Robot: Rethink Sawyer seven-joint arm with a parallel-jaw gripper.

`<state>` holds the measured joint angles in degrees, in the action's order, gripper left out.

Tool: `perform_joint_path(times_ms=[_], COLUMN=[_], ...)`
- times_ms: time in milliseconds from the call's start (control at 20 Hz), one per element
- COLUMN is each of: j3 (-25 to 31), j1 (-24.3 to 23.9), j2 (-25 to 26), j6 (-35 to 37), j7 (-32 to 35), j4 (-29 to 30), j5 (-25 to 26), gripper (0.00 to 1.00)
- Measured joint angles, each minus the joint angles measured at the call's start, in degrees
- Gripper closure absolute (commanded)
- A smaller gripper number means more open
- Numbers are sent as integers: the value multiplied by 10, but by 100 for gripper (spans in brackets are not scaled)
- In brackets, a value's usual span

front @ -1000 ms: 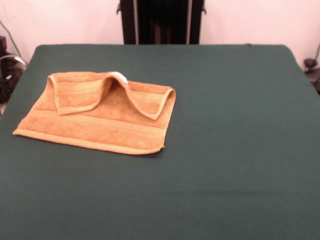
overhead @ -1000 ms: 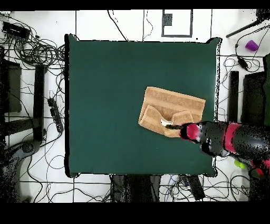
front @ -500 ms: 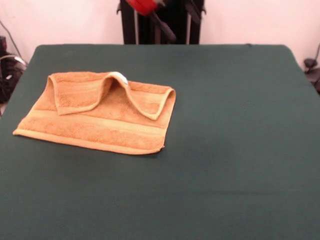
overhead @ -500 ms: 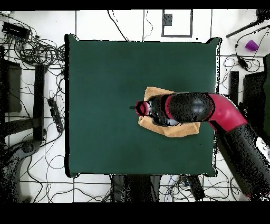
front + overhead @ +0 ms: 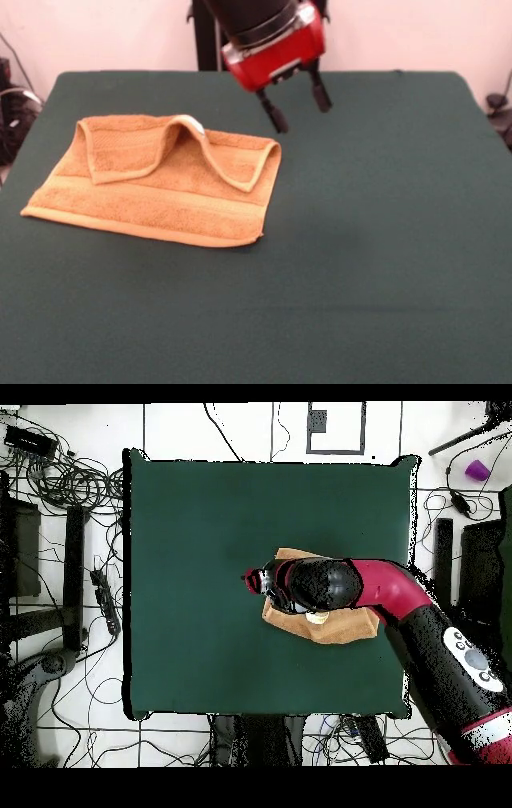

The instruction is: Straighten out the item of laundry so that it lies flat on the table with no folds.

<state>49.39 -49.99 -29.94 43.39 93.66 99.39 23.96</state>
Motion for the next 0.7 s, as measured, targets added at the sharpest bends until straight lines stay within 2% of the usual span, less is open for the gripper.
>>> perform_joint_path(times_ms=[300,700], j3=[-2,-2], j1=[-25,-36], j2=[-1,-49], j6=[11,105], j7=[0,0], j4=[-11,-37], j5=[-10,-84], gripper=[0,0])
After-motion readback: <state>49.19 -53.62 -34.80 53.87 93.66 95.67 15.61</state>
